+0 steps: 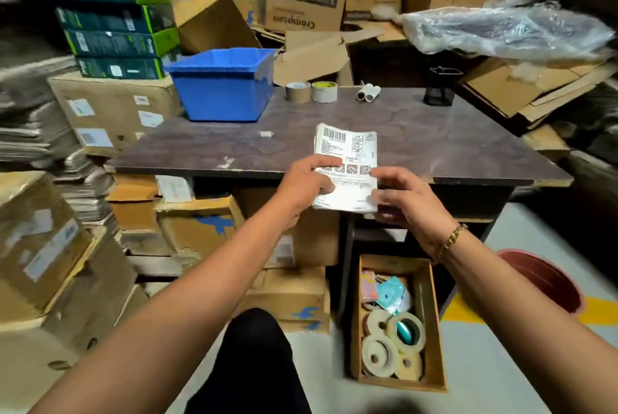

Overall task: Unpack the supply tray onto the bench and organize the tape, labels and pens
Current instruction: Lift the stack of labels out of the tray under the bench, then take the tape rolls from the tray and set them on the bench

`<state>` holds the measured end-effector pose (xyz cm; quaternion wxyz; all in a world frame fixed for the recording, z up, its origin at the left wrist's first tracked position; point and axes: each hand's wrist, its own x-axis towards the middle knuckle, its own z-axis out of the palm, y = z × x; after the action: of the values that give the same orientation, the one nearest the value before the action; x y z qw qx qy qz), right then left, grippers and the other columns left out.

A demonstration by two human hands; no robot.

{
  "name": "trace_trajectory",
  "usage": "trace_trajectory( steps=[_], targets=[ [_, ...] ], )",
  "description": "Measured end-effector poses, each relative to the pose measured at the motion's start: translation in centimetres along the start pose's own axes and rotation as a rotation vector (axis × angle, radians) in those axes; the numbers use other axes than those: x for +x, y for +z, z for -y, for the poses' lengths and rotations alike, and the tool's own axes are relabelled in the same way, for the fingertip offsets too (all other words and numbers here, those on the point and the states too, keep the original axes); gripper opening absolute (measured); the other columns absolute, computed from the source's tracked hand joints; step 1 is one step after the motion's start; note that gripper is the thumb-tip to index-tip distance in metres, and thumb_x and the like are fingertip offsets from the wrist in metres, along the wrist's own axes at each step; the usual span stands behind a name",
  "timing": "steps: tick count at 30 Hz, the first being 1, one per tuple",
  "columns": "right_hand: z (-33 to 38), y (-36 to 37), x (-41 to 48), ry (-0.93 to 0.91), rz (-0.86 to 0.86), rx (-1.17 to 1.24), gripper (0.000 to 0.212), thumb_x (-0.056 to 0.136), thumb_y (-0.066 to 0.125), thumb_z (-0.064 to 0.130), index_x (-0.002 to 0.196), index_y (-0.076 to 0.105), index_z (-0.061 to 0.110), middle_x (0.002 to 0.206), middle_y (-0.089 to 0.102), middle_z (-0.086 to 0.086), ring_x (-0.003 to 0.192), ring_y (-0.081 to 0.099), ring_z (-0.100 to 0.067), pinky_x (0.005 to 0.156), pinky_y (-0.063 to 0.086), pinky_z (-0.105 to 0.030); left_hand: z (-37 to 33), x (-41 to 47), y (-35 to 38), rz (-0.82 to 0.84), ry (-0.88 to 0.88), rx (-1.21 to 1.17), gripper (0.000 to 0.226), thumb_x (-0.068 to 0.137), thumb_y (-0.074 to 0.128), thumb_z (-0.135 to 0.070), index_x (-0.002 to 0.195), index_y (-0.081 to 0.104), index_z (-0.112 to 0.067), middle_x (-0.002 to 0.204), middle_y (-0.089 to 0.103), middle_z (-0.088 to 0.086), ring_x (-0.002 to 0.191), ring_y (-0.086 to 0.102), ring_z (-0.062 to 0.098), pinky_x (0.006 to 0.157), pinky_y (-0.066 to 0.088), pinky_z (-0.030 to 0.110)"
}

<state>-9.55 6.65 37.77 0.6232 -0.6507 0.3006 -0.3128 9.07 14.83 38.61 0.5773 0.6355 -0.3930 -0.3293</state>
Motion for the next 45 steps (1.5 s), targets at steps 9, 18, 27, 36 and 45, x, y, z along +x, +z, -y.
trace_trajectory(
  steps=[9, 18, 27, 36, 45],
  targets=[
    [-0.4, -1.7, 0.9, 0.024, 0.050, -0.106, 0.026, 0.088, 0.064, 0.008, 0.110, 0.068, 0.022, 0.104, 0.072, -0.003, 0.096, 0.070, -0.024, 0.076, 0.053, -0.035, -2.8, 8.0, -16.0, -0.306, -0.257, 0.451, 0.027, 0.077, 0.057, 0.005, 0.100, 0.071, 0.000, 0.087, 0.063, 0.008, 0.066, 0.054, 0.014, 0.051, 0.041, 0.022],
    [-3.4, -2.5, 1.7, 0.052, 0.084, -0.163, 0.026, 0.089, 0.063, 0.009, 0.108, 0.070, 0.025, 0.106, 0.072, -0.006, 0.094, 0.070, -0.025, 0.078, 0.052, -0.037, -0.7, 10.0, -17.8, -0.224, -0.270, 0.783, 0.015, 0.086, 0.053, -0.018, 0.095, 0.064, -0.014, 0.108, 0.065, 0.014, 0.100, 0.060, 0.031, 0.095, 0.051, 0.041],
    [-6.9, -4.9, 1.7, 0.104, 0.065, -0.171, 0.026, 0.090, 0.061, 0.007, 0.105, 0.072, 0.025, 0.109, 0.072, -0.007, 0.097, 0.070, -0.027, 0.091, 0.052, -0.045, 0.1, 7.6, -14.5, -0.426, 0.090, 0.990, 0.042, 0.083, 0.053, -0.021, 0.123, 0.056, -0.034, 0.137, 0.045, -0.002, 0.132, 0.036, 0.023, 0.101, 0.025, 0.042],
    [-13.3, -9.1, 1.1, 0.280, -0.084, -0.213, 0.021, 0.091, 0.060, 0.007, 0.106, 0.069, 0.019, 0.103, 0.071, -0.008, 0.084, 0.065, -0.015, 0.074, 0.052, -0.033, 5.2, 2.6, 1.1, -0.093, 0.640, 0.973, 0.028, 0.079, 0.059, -0.037, 0.106, 0.066, -0.034, 0.129, 0.053, -0.012, 0.128, 0.040, 0.014, 0.103, 0.028, 0.044],
    [-27.3, -12.7, 1.2, 0.525, -0.100, -0.394, 0.013, 0.085, 0.060, 0.003, 0.096, 0.063, 0.010, 0.087, 0.062, -0.002, 0.073, 0.059, -0.010, 0.053, 0.046, -0.010, 19.3, 1.6, 12.5, 0.143, 0.832, 1.028, 0.039, 0.077, 0.061, -0.035, 0.113, 0.069, -0.023, 0.147, 0.047, 0.006, 0.141, 0.034, 0.025, 0.108, 0.025, 0.045]
  ],
)
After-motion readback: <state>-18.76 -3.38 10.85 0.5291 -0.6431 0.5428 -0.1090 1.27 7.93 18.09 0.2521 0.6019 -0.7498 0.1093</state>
